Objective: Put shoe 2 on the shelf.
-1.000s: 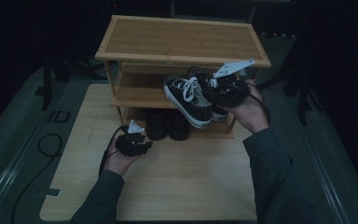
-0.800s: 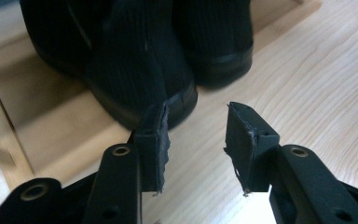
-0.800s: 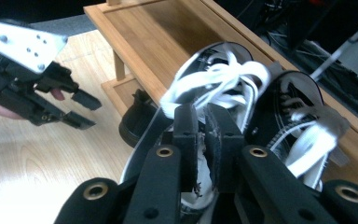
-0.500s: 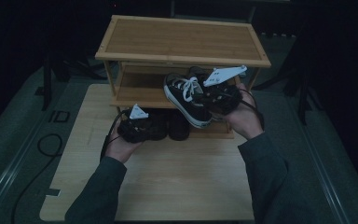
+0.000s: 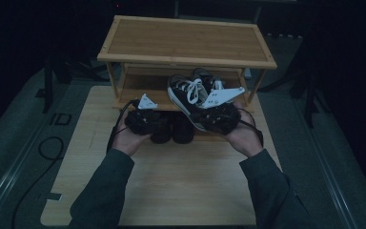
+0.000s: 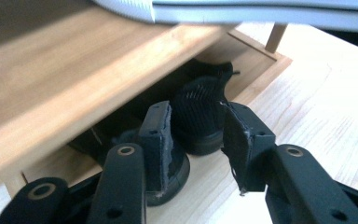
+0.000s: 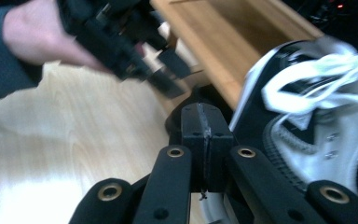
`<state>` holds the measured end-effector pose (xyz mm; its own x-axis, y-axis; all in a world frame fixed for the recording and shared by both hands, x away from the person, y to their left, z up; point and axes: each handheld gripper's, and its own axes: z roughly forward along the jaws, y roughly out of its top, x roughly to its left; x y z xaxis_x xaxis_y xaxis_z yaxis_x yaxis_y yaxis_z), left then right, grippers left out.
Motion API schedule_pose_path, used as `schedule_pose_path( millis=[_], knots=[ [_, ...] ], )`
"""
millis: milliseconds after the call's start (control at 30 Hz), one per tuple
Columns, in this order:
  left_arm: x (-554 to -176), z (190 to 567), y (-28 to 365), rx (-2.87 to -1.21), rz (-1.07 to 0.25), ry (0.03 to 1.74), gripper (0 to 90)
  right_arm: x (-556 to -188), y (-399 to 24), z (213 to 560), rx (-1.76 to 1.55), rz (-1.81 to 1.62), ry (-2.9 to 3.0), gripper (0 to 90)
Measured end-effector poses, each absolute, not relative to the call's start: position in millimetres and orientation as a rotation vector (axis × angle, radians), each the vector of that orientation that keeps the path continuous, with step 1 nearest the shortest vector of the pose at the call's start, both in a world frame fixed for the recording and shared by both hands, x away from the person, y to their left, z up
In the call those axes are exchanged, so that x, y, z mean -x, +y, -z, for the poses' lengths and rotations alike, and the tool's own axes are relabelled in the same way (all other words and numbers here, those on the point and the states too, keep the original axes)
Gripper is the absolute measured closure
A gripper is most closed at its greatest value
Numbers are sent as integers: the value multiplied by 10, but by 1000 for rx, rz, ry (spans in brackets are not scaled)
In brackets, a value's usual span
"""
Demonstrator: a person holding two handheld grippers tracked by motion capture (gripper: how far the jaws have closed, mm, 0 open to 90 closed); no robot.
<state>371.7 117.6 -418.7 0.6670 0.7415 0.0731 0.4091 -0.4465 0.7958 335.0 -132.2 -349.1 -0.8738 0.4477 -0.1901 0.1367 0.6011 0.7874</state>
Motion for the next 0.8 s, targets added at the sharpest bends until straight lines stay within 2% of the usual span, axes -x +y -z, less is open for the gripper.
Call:
schedule_pose_path(
  millis=[333, 567, 800],
  knots=[
    [-3870, 4024, 1043, -2089, -609, 901, 741, -3336, -1342, 3828, -481, -1131, 2539, 896],
    [-4015, 3955, 926, -2092, -650, 931, 857, -3336, -1405, 4047, -507, -1104, 2583, 889],
    [-4127, 3965, 805, -2109, -686, 956, 895, -3342, -1467, 4131, -525, -1090, 2605, 883]
  ],
)
